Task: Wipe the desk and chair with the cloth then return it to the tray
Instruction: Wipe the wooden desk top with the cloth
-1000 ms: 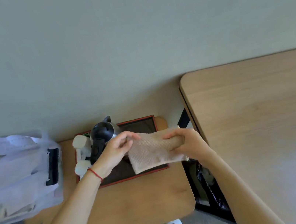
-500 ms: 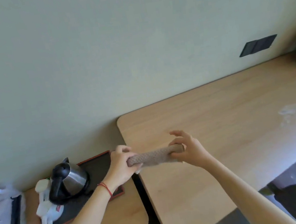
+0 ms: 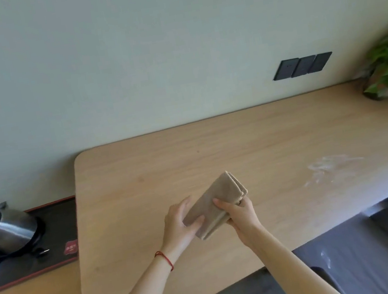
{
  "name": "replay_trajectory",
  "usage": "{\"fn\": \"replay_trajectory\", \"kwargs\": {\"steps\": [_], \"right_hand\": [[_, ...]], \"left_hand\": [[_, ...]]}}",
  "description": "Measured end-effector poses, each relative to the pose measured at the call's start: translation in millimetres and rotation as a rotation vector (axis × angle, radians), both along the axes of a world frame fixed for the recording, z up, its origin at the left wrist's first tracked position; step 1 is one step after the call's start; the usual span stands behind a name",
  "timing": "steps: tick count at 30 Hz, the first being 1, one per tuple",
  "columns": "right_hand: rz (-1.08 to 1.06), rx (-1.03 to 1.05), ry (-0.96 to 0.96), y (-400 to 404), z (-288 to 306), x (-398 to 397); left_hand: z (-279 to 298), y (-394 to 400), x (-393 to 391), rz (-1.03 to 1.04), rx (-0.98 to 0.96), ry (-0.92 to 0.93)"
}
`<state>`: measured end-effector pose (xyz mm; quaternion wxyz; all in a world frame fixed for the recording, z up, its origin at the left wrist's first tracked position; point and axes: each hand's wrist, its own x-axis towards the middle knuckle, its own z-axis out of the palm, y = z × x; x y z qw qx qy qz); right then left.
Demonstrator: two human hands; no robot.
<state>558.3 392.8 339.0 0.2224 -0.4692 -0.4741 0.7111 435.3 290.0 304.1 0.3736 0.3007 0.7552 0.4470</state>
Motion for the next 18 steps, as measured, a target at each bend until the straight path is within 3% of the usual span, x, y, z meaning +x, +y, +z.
{"fn": "replay_trajectory", "kwargs": {"steps": [2, 4, 8, 11, 18], "right_hand": [[-0.063, 0.162, -0.145, 22, -4, 18], [-0.108, 0.278, -0.258, 46, -5, 39], [-0.194, 0.275, -0.458, 92, -11, 89], [-0.193, 0.318, -0.579, 123, -18, 127], [-0.061, 0.428, -0.685, 189, -35, 203]], "left_hand": [[-15, 29, 18, -0.059, -0.154, 0.248], [-28, 56, 39, -0.15, -0.189, 0.332], [-56, 103, 77, -0.332, -0.118, 0.53], [-70, 138, 104, -0.487, -0.203, 0.707], [-90, 172, 149, -0.504, -0.364, 0.837]]}}
